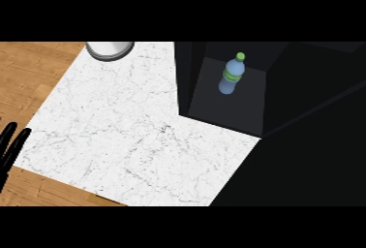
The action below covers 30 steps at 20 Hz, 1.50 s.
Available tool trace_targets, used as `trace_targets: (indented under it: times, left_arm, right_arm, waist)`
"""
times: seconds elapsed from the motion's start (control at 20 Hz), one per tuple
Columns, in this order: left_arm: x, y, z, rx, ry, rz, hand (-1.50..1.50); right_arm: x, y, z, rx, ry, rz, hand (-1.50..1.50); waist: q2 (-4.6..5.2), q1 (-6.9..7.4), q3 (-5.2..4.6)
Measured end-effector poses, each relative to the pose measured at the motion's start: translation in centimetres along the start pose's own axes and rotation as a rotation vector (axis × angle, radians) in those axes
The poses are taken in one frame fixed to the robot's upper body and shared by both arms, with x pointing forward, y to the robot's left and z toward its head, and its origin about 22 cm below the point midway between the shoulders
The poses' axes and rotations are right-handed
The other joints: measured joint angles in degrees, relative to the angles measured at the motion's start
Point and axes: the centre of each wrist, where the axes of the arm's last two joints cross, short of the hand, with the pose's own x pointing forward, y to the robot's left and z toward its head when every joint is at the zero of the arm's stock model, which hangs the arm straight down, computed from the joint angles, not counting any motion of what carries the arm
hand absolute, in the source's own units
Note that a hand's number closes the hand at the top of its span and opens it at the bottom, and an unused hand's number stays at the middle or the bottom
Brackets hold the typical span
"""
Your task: Pick up the bottled water, place it into the cabinet and close the cabinet
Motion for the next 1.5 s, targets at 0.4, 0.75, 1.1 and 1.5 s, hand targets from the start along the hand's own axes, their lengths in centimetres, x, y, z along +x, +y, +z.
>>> trace_targets:
  times: [0.4,0.75,1.1,1.5]
  left_arm:
    - [0.3,0.2,-0.4,-0.019,-0.006,-0.002,-1.5]
    - [0.4,0.6,-0.3,-0.012,0.002,-0.002,-1.5]
    - [0.3,1.0,-0.3,-0.001,0.004,0.001,-1.5]
    - [0.4,1.5,-0.1,0.01,0.006,0.003,-1.5]
  right_arm:
    - [-0.7,-0.4,-0.6,-0.022,-0.03,-0.073,1.5]
    - [-0.8,-2.3,-2.2,-0.018,-0.002,0.001,1.5]
    - [-1.7,-5.1,-4.7,-0.028,0.061,0.054,1.5]
    - [-3.8,-8.7,-9.1,-0.105,0.187,0.02,1.5]
  waist:
    - [0.4,0.82,0.05]
    - [-0.14,0.59,0.07]
    - [-0.55,0.1,0.17]
    - [-0.6,-0.49,0.78]
